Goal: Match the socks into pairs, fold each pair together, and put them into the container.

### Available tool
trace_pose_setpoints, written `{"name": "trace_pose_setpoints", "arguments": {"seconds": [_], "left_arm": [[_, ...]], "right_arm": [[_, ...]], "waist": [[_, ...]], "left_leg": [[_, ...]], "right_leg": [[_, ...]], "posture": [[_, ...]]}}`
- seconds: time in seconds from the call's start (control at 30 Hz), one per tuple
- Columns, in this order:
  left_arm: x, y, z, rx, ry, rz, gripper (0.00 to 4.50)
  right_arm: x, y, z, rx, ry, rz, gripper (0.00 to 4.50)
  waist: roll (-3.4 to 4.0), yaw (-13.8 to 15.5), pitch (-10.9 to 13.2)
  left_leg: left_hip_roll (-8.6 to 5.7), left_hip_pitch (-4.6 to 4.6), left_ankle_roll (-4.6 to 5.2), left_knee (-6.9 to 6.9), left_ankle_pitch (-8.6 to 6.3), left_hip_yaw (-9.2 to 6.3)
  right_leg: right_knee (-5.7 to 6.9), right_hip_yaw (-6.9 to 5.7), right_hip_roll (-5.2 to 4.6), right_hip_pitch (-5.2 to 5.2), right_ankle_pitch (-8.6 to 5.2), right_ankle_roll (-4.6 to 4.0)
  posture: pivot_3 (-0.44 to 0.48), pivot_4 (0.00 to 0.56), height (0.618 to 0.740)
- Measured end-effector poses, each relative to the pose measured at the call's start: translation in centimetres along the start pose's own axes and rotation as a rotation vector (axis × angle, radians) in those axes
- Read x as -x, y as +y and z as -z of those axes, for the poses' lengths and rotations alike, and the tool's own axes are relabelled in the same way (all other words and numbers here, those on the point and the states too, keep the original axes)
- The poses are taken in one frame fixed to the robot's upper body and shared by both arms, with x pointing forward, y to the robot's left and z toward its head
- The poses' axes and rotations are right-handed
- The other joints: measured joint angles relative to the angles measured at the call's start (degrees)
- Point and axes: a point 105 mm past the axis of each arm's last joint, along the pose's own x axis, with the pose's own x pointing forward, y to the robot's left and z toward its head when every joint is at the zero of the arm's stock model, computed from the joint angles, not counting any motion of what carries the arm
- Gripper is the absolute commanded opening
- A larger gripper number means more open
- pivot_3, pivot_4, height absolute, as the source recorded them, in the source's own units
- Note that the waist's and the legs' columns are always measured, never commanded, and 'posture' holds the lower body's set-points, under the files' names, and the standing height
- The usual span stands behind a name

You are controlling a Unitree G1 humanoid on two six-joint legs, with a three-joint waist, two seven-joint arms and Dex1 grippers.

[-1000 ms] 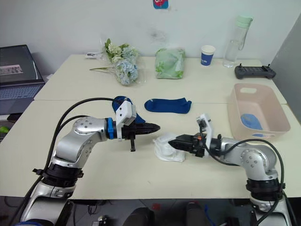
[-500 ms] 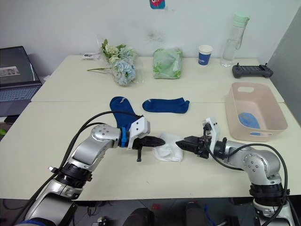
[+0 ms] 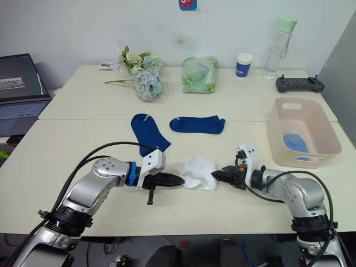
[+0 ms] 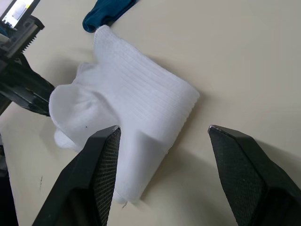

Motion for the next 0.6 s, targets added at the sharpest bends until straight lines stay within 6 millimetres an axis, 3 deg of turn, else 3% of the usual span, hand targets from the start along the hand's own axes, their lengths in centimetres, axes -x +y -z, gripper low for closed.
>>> {"name": "trace_pose_setpoints", "arguments": {"seconds": [0.2, 0.23, 0.37, 0.53, 0.6], "left_arm": [[1.1, 0.3, -4.1, -0.008, -0.087, 0.027, 0.00], [1.3, 0.2, -4.7, -0.009, -0.099, 0.036, 0.00], [1.2, 1.3, -6.3, -0.048, -0.135, 0.008, 0.00], [0.5, 2.6, -5.0, -0.041, -0.124, -0.041, 0.00], [0.2, 2.8, -4.5, -0.060, -0.103, -0.044, 0.00]], "right_arm": [[0.1, 0.7, -2.0, 0.085, -0.094, -0.024, 3.21], [0.1, 1.0, -2.6, 0.105, -0.123, -0.034, 3.04], [0.2, 2.7, -3.5, 0.240, -0.139, -0.087, 1.94], [-1.6, 3.6, -2.1, 0.364, -0.083, -0.110, 0.07], [-2.2, 3.3, -1.5, 0.424, -0.060, -0.099, 0.02]], "waist": [[-0.01, -0.03, 0.01], [-0.01, -0.12, 0.01], [-0.01, -0.05, 0.01], [-0.01, -0.12, 0.01], [-0.01, -0.07, 0.01]], "left_leg": [[0.01, 0.00, 0.00, -0.02, 0.00, -0.01], [0.02, 0.01, 0.00, -0.02, 0.00, 0.01], [-0.02, 0.02, 0.00, -0.01, 0.00, 0.00], [-0.01, 0.03, -0.01, -0.01, 0.01, 0.05], [-0.02, 0.02, -0.01, 0.00, 0.01, 0.05]], "right_leg": [[-0.01, -0.03, 0.03, -0.01, 0.00, 0.00], [0.00, -0.04, 0.03, -0.01, 0.00, 0.00], [0.00, -0.09, 0.09, 0.02, 0.00, 0.01], [0.00, -0.09, 0.08, -0.02, 0.00, 0.01], [0.00, -0.09, 0.07, -0.01, 0.00, 0.01]], "posture": [[0.000, 0.150, 0.740], [0.000, 0.150, 0.740], [0.000, 0.150, 0.740], [0.000, 0.150, 0.740], [0.000, 0.150, 0.740]]}}
